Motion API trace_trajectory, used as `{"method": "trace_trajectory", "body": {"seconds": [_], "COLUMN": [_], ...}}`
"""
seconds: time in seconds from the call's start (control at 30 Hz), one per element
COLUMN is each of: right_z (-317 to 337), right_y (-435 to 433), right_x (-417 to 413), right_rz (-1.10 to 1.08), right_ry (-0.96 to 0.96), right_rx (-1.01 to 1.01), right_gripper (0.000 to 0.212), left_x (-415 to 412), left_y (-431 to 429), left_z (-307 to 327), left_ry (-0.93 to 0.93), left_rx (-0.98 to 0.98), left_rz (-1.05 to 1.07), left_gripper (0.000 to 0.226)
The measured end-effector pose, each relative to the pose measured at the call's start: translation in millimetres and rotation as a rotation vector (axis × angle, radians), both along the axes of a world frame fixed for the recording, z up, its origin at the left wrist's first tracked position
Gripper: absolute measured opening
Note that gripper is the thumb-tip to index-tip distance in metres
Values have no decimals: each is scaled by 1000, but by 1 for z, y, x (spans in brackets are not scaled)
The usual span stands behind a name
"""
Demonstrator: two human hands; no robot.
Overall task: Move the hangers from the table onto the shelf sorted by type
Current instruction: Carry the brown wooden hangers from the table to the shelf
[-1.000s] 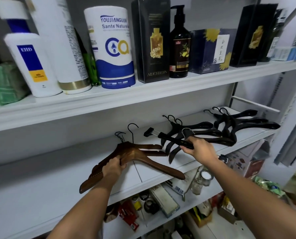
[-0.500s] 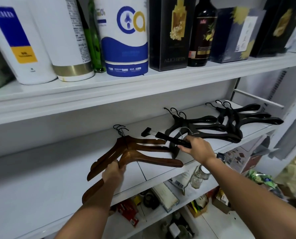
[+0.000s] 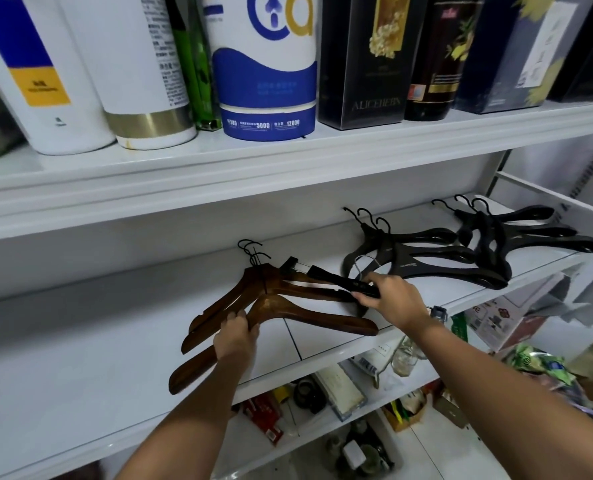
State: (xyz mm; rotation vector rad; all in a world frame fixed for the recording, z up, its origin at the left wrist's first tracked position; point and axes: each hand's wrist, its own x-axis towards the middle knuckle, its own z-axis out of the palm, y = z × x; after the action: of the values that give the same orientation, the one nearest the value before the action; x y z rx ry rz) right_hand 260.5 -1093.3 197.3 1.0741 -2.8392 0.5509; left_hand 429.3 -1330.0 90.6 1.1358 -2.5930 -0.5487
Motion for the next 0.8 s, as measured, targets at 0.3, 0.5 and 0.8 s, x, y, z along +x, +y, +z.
{"method": "trace_trajectory", "body": {"seconds": [0.3, 0.5, 0.8], "right_z": [-4, -4, -3], "right_y": [10, 9, -4], "right_x": [-3, -3, 2], "right_rz": [8, 20, 80], "right_ry": [-16, -35, -10], "right_rx": [1, -4, -27], "right_gripper": [30, 32, 33], "left_x": [-10, -16, -4], "left_y": [0, 2, -2], "left_z": [6, 12, 30], "left_ry": [-141, -262, -283], "left_rx": [-47, -129, -218], "left_rz": [14, -22, -93], "left_gripper": [33, 40, 52]}}
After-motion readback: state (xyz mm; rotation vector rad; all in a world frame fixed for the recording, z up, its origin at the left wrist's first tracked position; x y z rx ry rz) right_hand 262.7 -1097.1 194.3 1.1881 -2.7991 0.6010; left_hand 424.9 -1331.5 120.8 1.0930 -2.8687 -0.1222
